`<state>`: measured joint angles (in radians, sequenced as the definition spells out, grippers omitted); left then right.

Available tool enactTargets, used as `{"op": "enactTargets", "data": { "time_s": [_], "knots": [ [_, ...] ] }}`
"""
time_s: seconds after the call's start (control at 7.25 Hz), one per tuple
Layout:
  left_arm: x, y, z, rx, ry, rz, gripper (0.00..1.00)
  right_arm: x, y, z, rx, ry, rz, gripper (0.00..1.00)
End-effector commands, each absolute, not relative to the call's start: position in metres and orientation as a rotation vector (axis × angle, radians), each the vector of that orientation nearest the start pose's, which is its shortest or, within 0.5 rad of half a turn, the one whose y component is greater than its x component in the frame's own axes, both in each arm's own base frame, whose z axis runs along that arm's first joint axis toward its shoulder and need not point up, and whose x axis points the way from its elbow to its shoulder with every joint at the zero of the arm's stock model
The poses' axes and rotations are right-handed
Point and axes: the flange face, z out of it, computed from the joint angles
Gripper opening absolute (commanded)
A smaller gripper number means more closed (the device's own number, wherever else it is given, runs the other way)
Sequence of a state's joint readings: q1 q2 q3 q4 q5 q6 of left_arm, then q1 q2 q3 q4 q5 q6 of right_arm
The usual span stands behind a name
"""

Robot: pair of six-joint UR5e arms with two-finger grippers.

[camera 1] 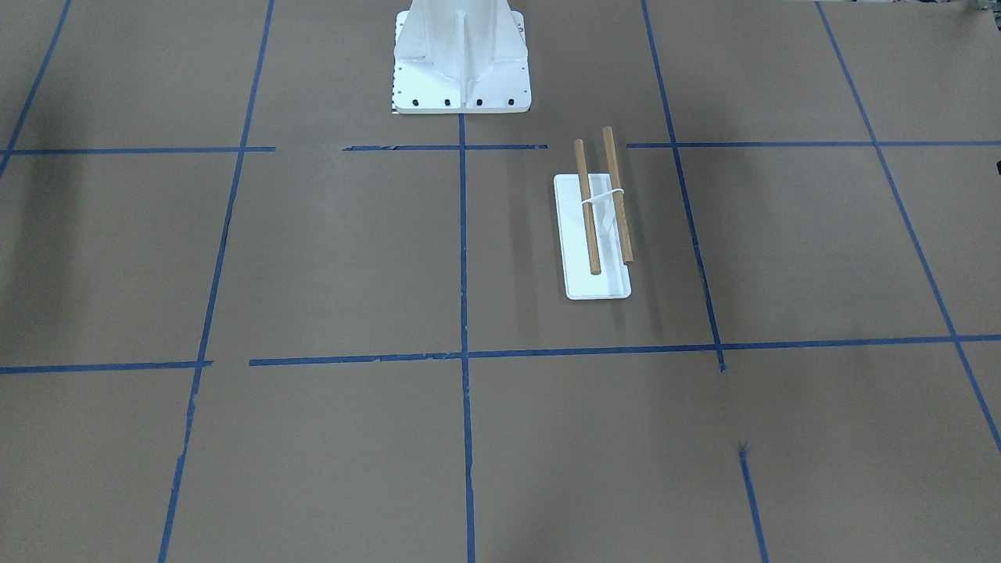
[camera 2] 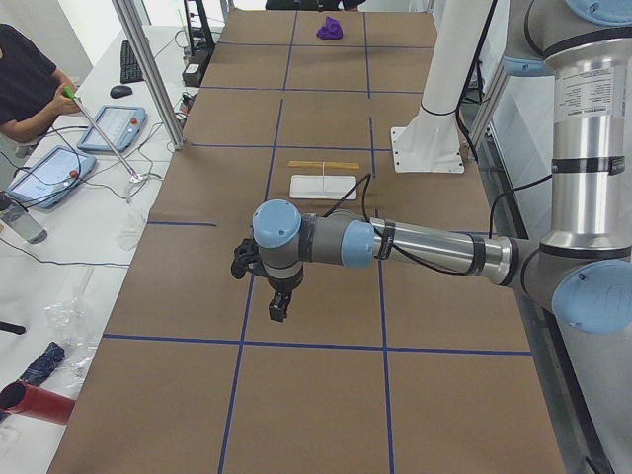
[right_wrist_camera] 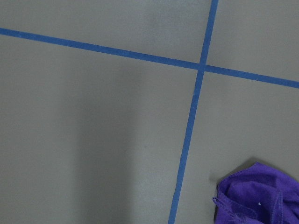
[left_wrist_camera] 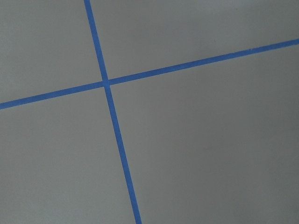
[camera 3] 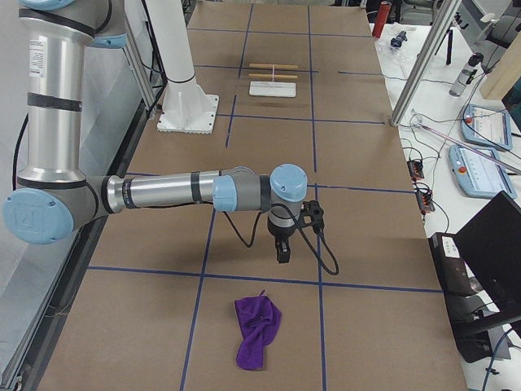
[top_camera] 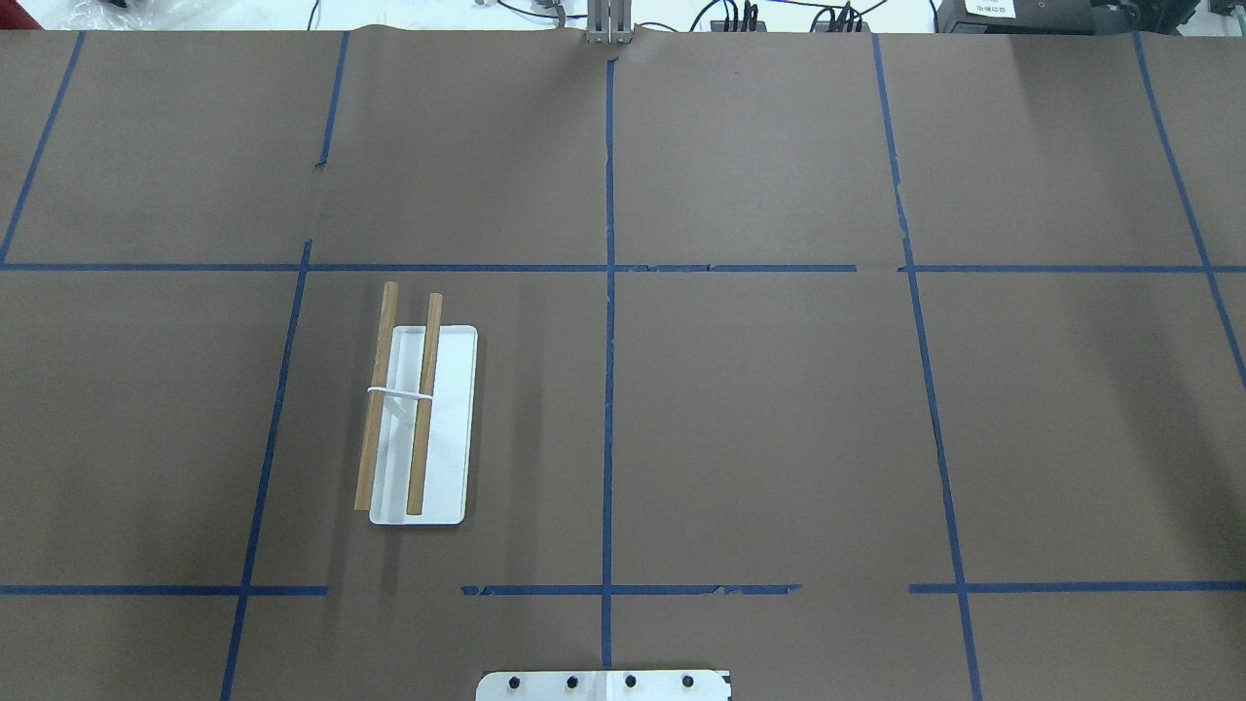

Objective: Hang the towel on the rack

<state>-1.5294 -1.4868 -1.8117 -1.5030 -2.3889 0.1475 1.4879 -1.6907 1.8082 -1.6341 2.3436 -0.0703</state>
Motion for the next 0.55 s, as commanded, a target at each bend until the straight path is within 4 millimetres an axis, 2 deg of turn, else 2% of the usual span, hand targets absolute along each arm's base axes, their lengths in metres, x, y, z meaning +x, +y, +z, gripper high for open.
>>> {"op": "enactTargets", "data": {
  "time_s": [0.0,0.14,0.41],
  "knots": [
    [-0.0422,-0.4699,0.573,0.149,0.798,0.222,1.0,0.0269,-0.4435,0.6217,0.01,-0.777,-0.149,1.0],
    [-0.0429,-0.4714,0.5692,0.152,0.796,0.217,1.0,0.0264,-0.4442,0.631,-0.006,-0.774,-0.144,1.0],
    [-0.0426,-0.4723,0.5722,0.156,0.79,0.224,1.0,0.0263,-0.4429,0.6313,-0.006,-0.777,-0.146,1.0]
  ]
}}
